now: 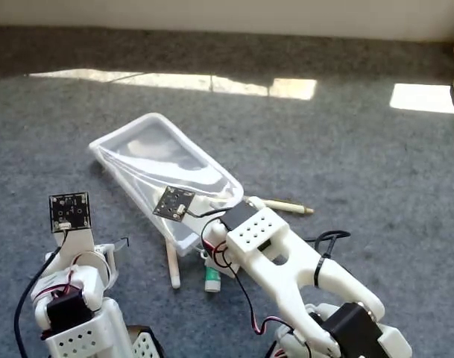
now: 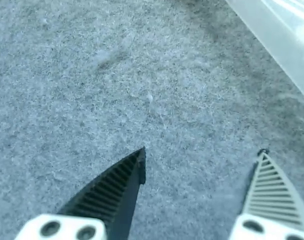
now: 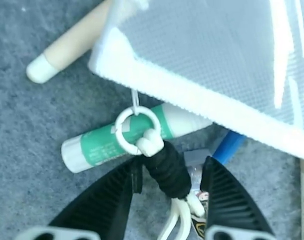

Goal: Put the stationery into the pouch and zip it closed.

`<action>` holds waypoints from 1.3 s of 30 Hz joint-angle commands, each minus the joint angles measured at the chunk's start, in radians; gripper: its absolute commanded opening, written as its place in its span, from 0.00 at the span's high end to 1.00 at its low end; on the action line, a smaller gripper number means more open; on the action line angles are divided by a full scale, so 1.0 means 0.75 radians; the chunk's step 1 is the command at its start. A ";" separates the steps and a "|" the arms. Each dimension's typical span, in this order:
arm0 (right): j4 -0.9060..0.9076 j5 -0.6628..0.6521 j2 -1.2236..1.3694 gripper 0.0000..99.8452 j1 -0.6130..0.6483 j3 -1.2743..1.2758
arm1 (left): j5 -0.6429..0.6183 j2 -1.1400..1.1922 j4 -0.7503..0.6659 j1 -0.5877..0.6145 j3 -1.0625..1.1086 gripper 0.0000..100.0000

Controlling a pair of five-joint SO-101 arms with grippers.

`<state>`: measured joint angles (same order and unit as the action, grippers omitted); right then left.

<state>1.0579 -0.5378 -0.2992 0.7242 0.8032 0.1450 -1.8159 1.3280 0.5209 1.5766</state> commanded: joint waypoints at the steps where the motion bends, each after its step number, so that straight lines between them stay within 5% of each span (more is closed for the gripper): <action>1: -0.017 -0.016 -0.011 0.82 -0.017 -0.003 | -0.014 -0.011 -0.002 0.011 -0.005 0.68; 5: -0.042 -0.016 -0.011 0.82 -0.017 0.046 | -0.014 -0.011 -0.002 0.011 -0.005 0.68; 13: -0.021 -0.016 -0.026 0.99 -0.017 0.066 | -0.014 -0.011 -0.002 0.009 -0.005 0.68; 21: 0.085 -0.004 -0.028 1.00 -0.034 -0.079 | -0.025 -0.011 0.008 0.009 -0.093 0.68; 26: 0.210 0.094 -0.028 1.00 -0.036 -0.308 | -0.170 -0.011 0.000 0.001 -0.173 0.68; 39: 0.267 0.321 -0.028 1.00 -0.032 -0.647 | -0.223 -0.005 0.008 -0.210 -0.371 0.68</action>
<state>1.2513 -0.3383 -0.3007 0.7211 0.4166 -0.0084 -1.8190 1.3280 0.3997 1.3832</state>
